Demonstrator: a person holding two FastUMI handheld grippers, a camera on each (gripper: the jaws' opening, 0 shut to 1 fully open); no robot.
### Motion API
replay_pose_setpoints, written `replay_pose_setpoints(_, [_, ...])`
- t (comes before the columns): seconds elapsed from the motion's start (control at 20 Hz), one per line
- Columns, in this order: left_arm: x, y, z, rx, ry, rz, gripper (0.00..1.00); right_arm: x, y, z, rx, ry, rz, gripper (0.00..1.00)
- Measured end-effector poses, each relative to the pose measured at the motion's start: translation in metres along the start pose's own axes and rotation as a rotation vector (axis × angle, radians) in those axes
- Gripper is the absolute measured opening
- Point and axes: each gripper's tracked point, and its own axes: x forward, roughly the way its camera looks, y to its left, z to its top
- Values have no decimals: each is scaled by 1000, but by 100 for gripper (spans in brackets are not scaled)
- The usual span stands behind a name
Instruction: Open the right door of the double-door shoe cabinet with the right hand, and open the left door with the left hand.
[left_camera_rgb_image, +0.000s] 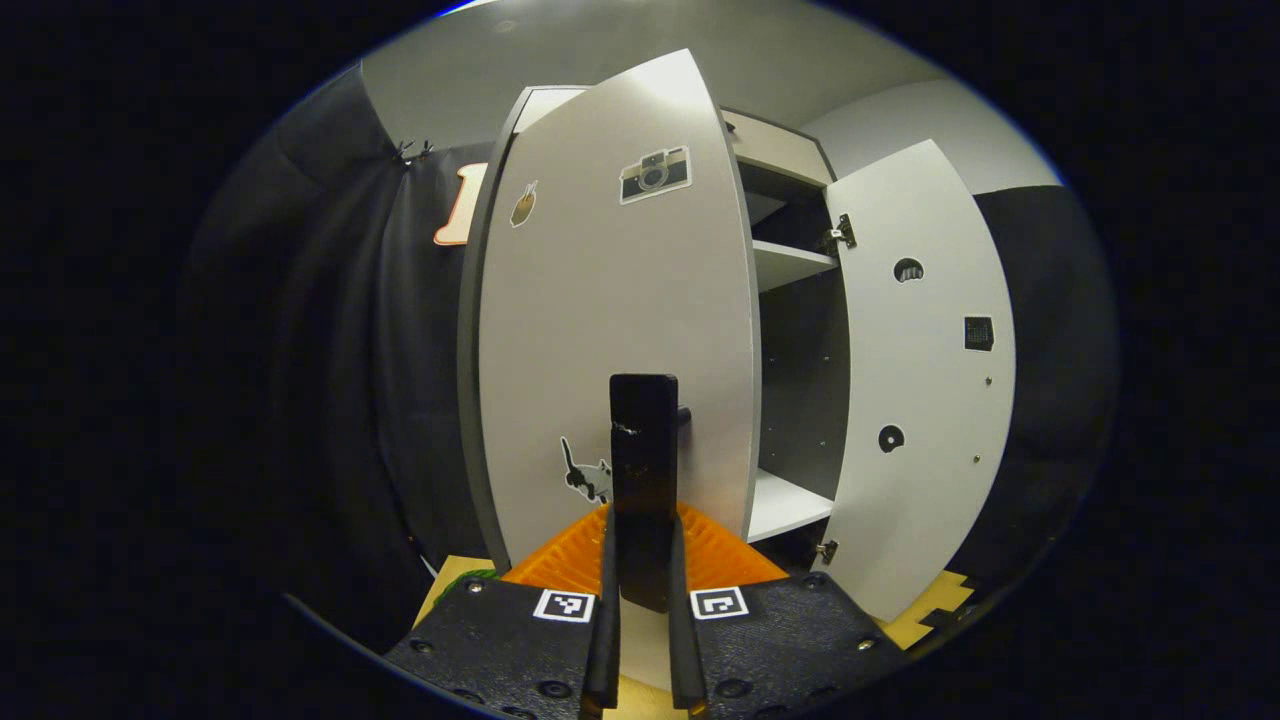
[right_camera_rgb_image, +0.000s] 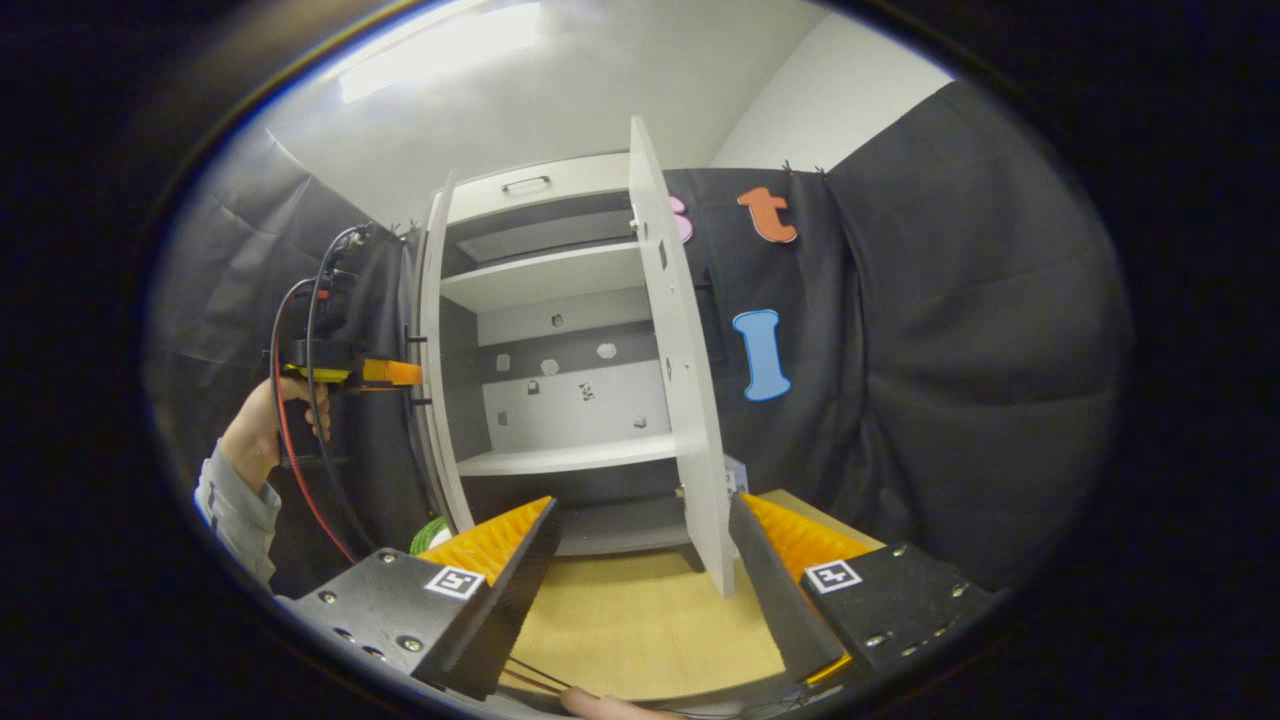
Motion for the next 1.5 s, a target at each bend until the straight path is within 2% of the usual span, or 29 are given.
replay_pose_setpoints(0.4, [-18, 21, 1, 17, -8, 42, 21, 9, 21, -7, -5, 19, 32, 100])
replay_pose_setpoints(0.7, [-29, 38, 2, 36, -27, 78, 20, 4, 20, -9, -3, 23, 31, 100])
replay_pose_setpoints(0.75, [-32, 43, 2, 38, -31, 88, 17, 5, 20, -9, 0, 23, 30, 100])
replay_pose_setpoints(1.25, [-56, 97, 4, 46, -37, 159, 6, 11, 25, -12, 0, 28, 22, 100])
replay_pose_setpoints(1.3, [-57, 102, 4, 46, -39, 168, 9, 11, 26, -13, -4, 30, 22, 100])
replay_pose_setpoints(1.35, [-58, 109, 4, 43, -44, 177, 4, 11, 28, -13, -7, 31, 23, 100])
replay_pose_setpoints(1.5, [-62, 134, 3, 57, -52, 216, 3, 11, 31, -14, -10, 27, 25, 100])
